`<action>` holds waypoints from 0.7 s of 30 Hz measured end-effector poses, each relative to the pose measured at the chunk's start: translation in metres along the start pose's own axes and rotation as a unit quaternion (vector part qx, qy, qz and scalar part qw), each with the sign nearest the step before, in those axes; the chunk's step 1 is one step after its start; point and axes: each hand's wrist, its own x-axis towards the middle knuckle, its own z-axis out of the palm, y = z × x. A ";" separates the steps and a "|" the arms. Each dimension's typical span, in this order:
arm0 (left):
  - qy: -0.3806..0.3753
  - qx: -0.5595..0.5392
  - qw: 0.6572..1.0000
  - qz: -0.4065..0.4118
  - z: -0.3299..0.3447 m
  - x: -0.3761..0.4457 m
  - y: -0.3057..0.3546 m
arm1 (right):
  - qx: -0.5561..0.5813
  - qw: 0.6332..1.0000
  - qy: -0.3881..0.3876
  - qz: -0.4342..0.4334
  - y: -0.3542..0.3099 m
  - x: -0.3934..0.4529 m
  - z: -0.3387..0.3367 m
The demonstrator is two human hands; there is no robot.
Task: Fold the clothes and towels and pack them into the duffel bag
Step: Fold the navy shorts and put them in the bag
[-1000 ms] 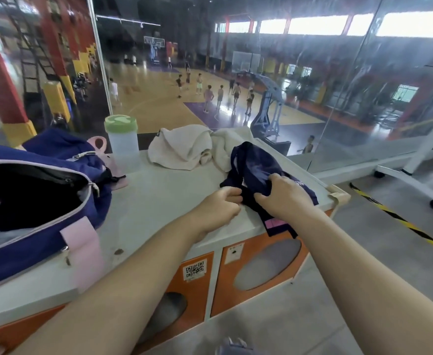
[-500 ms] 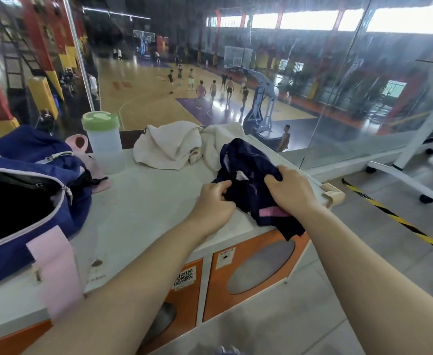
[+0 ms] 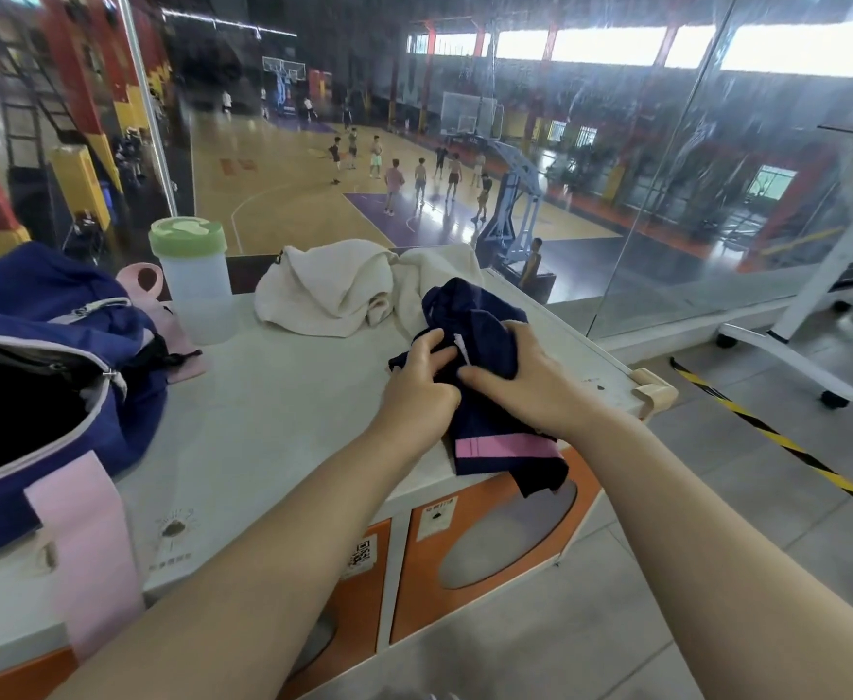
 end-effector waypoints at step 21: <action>-0.041 -0.199 0.979 -0.010 -0.031 0.000 0.011 | 0.111 0.979 0.162 0.046 -0.007 0.009 0.000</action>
